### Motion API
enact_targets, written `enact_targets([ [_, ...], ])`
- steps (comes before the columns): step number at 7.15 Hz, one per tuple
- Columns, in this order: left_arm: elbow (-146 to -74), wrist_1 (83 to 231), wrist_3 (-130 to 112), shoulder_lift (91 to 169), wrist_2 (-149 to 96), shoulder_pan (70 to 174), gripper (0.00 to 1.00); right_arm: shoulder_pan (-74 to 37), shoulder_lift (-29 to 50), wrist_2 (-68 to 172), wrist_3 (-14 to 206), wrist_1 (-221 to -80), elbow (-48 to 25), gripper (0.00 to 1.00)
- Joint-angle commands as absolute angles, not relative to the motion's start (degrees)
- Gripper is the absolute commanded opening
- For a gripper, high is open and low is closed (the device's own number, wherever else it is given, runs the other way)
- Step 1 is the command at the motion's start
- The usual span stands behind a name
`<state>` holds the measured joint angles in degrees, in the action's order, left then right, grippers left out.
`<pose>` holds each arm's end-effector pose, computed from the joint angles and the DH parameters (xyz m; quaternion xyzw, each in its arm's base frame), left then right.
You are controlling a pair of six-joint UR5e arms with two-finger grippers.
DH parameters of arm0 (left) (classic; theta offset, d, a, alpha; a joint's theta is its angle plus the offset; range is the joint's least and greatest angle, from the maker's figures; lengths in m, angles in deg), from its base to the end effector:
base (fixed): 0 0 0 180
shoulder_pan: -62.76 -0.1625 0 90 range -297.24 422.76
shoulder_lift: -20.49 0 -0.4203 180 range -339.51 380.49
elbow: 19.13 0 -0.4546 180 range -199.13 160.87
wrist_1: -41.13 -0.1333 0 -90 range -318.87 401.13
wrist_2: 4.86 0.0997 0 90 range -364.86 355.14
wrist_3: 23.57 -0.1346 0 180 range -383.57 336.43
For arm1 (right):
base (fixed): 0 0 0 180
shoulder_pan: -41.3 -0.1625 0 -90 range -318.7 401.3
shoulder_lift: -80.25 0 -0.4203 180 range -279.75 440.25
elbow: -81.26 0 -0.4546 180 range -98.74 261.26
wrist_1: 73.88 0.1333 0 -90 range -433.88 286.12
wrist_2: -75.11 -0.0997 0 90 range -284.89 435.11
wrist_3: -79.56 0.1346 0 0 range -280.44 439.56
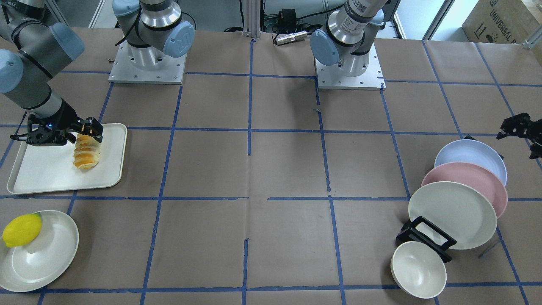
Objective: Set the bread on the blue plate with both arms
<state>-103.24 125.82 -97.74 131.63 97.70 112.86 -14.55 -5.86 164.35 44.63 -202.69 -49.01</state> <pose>0.3472 -0.5774 0.2883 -0.3008 -0.9435 -0.1383 0.0130 -0.1360 -0.4411 0.1218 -0.0065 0.9989 0.0347 0.0319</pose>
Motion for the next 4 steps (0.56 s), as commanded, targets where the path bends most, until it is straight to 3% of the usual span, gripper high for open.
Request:
enact_targets([
  [1, -94.06, 125.77, -98.28, 142.34, 97.54, 113.55, 1.00, -14.51, -5.36, 164.32, 44.23, -203.42, -48.55, 0.83],
  [4, -89.10, 126.29, -98.01, 149.68, 97.62, 116.29, 1.00, -14.07, -2.28, 164.23, 44.22, -207.03, -48.64, 0.81],
])
